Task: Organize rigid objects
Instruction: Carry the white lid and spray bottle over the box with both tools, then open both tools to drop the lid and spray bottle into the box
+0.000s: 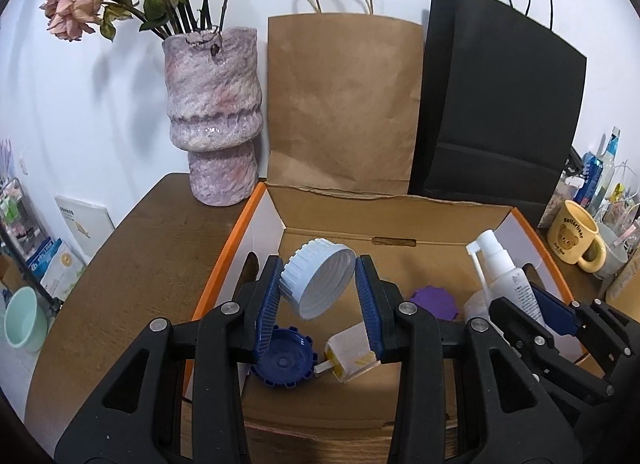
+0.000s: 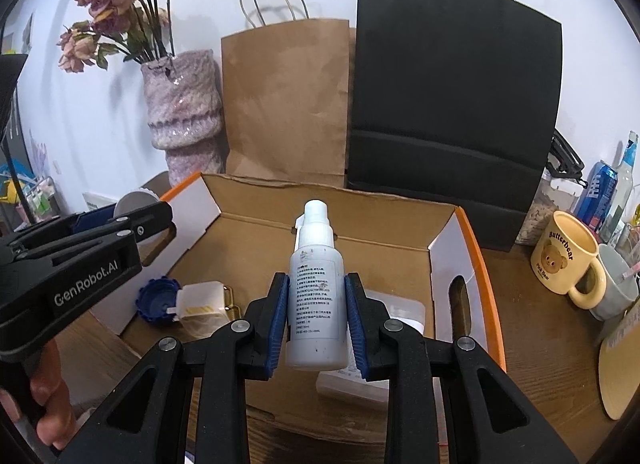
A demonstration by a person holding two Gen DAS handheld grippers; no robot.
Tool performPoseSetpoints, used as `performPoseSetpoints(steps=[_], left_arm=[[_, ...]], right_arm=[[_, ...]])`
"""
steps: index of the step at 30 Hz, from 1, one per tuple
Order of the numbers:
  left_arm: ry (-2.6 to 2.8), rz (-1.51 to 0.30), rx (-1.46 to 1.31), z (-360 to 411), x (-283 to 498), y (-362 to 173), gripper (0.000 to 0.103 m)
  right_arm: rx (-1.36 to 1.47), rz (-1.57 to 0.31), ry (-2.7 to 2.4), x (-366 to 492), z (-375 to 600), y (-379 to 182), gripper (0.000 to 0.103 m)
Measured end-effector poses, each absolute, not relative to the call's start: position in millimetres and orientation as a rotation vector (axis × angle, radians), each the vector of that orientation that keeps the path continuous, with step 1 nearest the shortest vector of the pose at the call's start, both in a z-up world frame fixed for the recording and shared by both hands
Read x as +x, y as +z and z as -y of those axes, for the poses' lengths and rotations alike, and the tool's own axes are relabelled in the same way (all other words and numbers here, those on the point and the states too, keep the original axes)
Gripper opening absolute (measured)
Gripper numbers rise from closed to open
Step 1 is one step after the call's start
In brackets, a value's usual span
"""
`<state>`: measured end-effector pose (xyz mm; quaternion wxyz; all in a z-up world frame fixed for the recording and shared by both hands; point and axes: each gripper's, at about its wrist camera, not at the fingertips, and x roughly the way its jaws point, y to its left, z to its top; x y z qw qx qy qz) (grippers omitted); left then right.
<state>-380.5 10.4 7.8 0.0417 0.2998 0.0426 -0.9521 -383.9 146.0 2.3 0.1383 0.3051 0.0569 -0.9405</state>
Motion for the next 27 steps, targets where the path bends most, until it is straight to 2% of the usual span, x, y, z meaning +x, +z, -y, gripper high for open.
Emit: performPoseSetpoints(steps=[10,12,14,15,17,19,20,23,27], left_arm=[[-2.907,-0.125,0.945,-6.8,-385.0,1.3,0.034],[-2.906,-0.134,0.951,-4.9,-385.6,0.3,0.039],[-2.901,-0.129,0.938,-4.0,-385.3,0.2,0.058],[-2.901,-0.129,0.928,-3.4,-384.4,0.8,0.062],[-2.914,-0.142,0.910,-2.0,-382.0,3.1,0.083],[-2.919,-0.153,0.888,-1.0,-379.6,5.4,0.094],[-2.922,-0.156,0.874,-0.8,-378.1,6.7,0.096],[-2.929,-0.161,0.861,-0.4,-375.8,8.9,0.103],[-2.933,-0.165,0.851,-0.9,-373.6,10.5,0.103]], right_arm=[[0.944,-0.184,-2.690,-389.4,-146.3,-11.2,0.032],[0.964,-0.168,-2.676,-391.5,-148.2,-13.2,0.032],[0.985,-0.161,-2.674,-393.5,-149.8,-15.3,0.032],[0.994,-0.158,-2.678,-394.5,-150.9,-16.2,0.033],[1.012,-0.145,-2.682,-396.9,-153.3,-17.4,0.044],[1.009,-0.147,-2.699,-396.7,-154.7,-16.7,0.099],[1.002,-0.149,-2.705,-396.2,-155.6,-16.2,0.103],[0.985,-0.142,-2.719,-394.9,-157.8,-13.2,0.103],[0.969,-0.156,-2.724,-393.8,-157.1,-11.1,0.103]])
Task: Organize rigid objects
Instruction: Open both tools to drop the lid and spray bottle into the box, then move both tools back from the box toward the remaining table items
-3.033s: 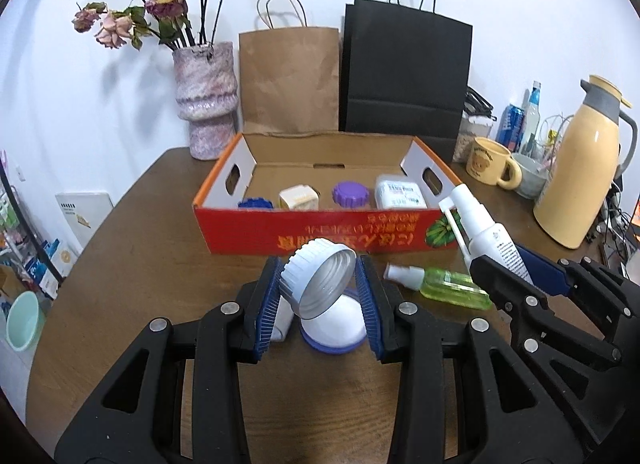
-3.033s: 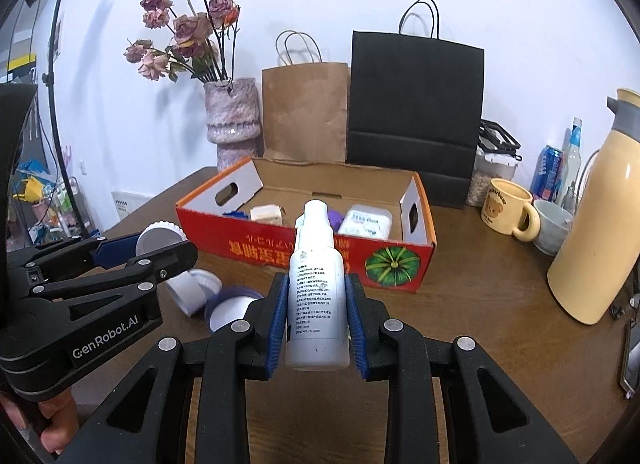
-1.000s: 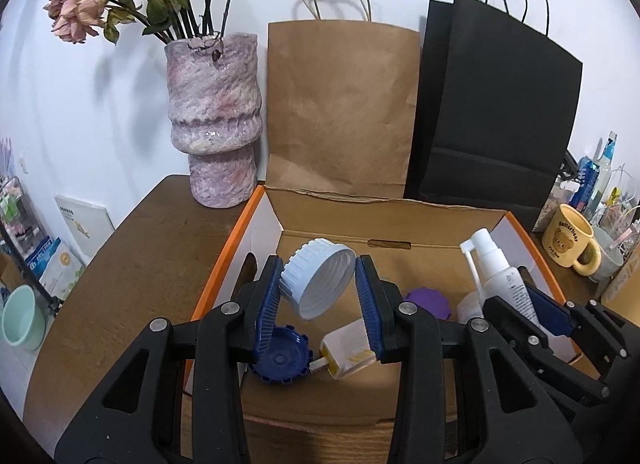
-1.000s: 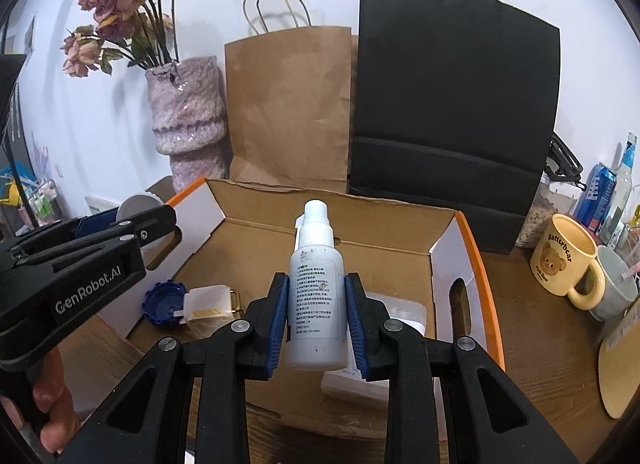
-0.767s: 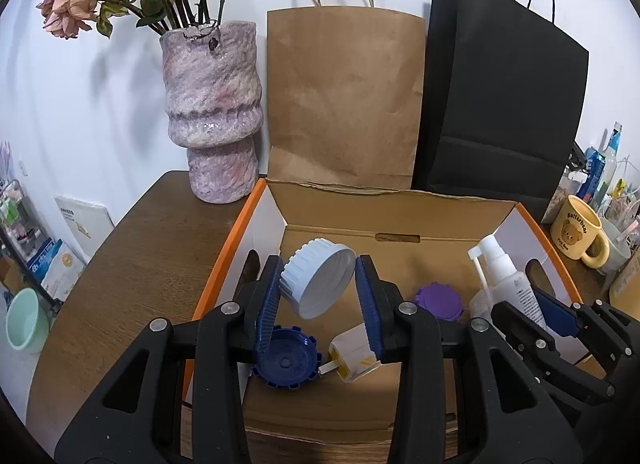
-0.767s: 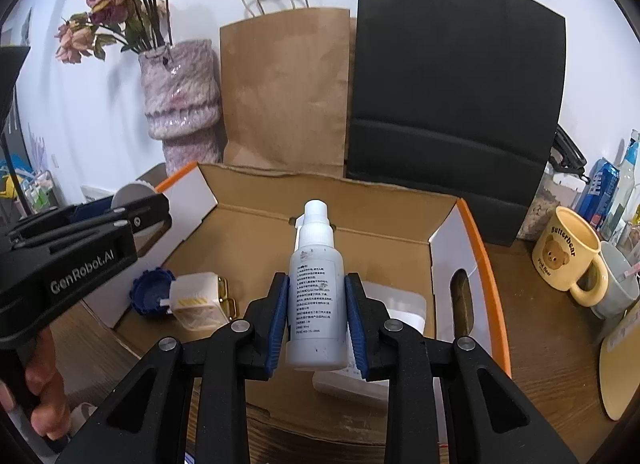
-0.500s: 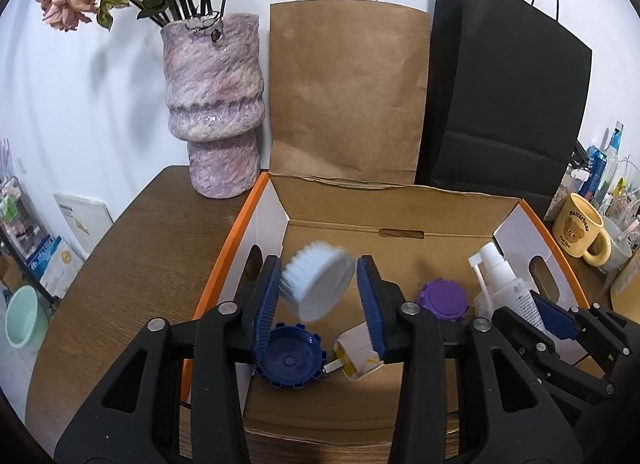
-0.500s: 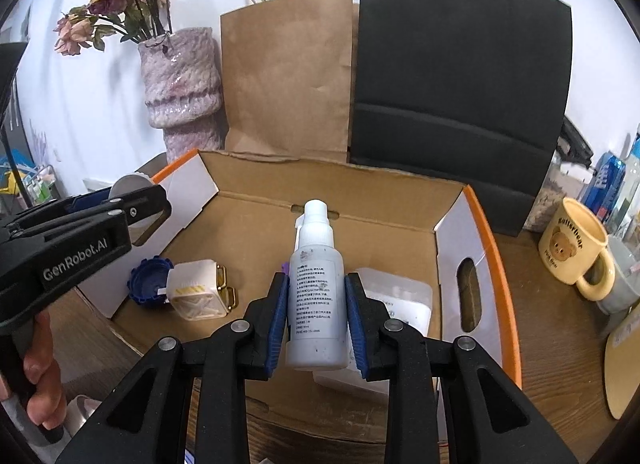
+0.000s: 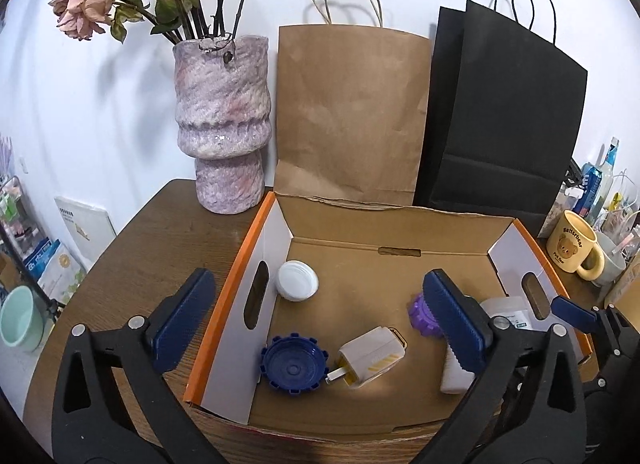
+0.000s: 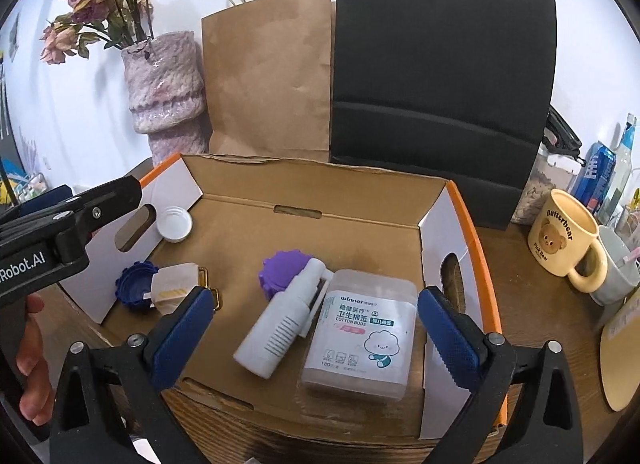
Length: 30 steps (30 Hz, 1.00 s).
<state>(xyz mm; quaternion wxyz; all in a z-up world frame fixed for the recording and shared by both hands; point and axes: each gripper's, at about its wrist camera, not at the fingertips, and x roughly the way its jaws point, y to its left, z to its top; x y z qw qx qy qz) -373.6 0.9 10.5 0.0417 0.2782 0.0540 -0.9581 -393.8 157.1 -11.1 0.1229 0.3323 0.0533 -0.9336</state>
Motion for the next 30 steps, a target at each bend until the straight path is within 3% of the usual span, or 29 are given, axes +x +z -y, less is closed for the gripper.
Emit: performPoseSetpoints(steps=[30], left_arm=[[-2.950,-0.169,0.798,-2.6,-344.8,22.3,0.103]], right_arm=[[0.896,-0.211,-2.718,-363.5,-161.4,1.0,0.103]])
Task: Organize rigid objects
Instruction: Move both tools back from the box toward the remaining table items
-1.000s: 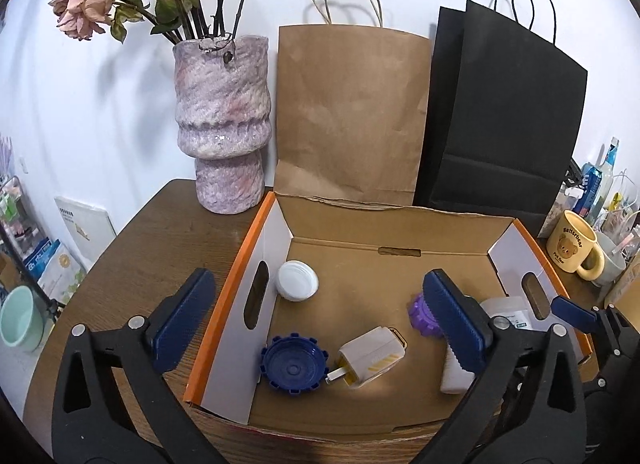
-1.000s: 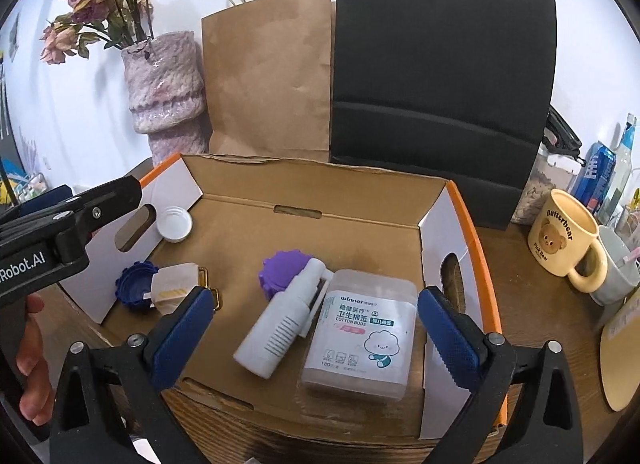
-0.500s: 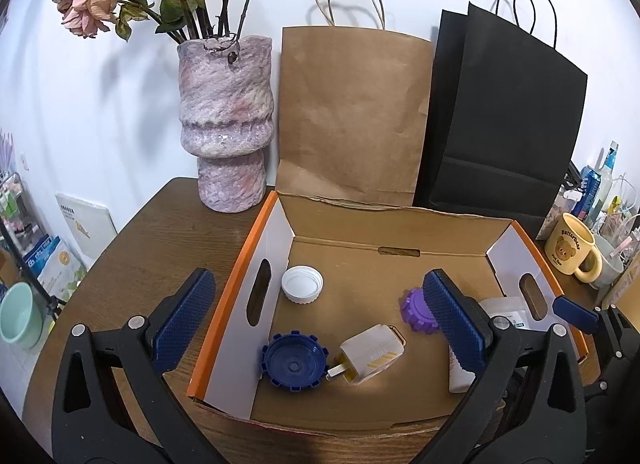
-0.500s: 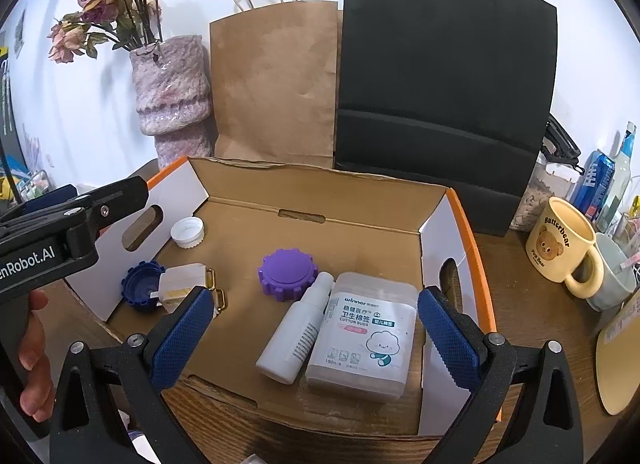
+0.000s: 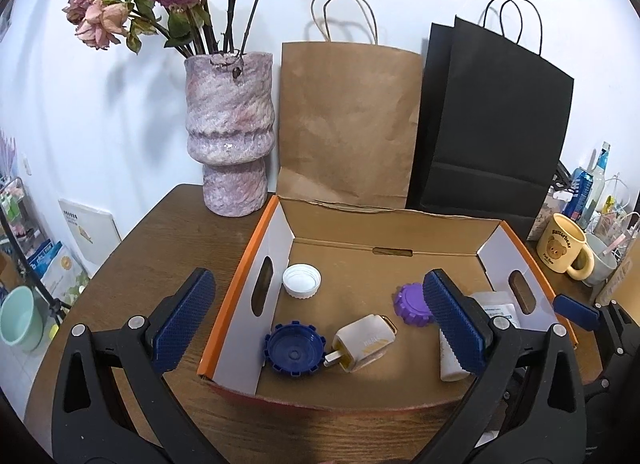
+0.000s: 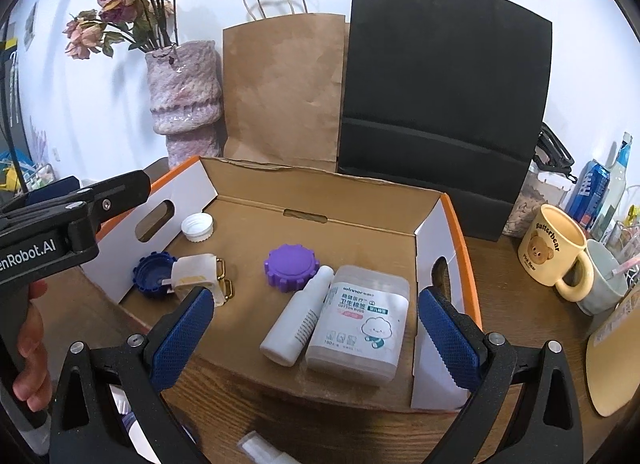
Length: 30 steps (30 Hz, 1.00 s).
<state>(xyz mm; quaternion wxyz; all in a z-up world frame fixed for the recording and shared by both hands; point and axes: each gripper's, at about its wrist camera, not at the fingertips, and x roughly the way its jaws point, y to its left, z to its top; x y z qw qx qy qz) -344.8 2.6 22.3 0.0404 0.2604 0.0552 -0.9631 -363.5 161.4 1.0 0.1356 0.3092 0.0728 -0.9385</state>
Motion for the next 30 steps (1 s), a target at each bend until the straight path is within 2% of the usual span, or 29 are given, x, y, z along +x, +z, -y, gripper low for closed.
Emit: performPoseSetpoints(steps=[30], left_arm=[[-2.965,-0.086,0.804,-14.8,-248.7,7.9,0.103]], right_arm=[[0.888,-0.260,-2.684,-268.1,-196.1,-11.4,0.103]])
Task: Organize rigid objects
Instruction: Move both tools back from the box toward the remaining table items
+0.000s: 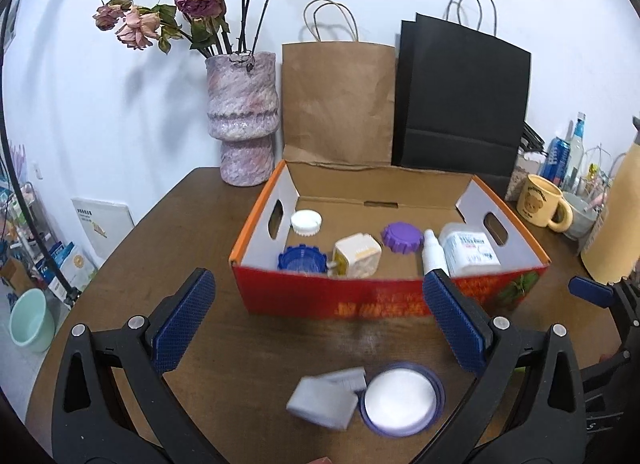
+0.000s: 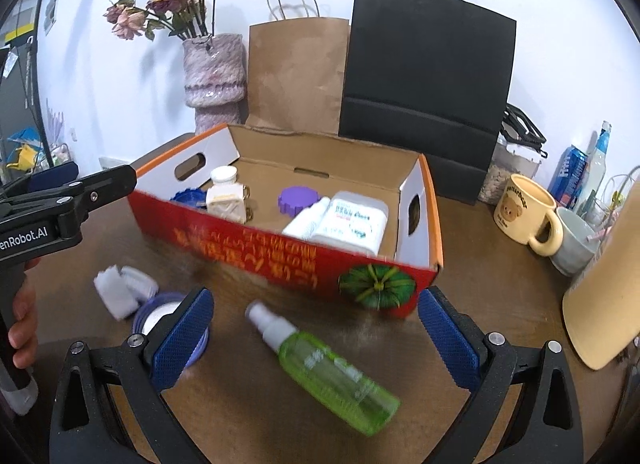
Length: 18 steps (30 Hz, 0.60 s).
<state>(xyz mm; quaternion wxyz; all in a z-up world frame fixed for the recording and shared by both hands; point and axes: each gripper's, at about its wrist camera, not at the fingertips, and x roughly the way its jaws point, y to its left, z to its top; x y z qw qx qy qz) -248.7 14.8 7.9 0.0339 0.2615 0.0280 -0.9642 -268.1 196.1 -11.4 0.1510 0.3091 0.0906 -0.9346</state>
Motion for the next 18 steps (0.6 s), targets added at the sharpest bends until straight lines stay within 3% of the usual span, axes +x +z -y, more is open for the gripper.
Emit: performPoseSetpoints(steps=[18], left_arm=[[-2.999,0.017,0.862,-28.5,-182.0,-11.4,0.103]], right_arm=[[0.918,-0.254,-2.664,-205.8,-215.1,-28.2,0.103]])
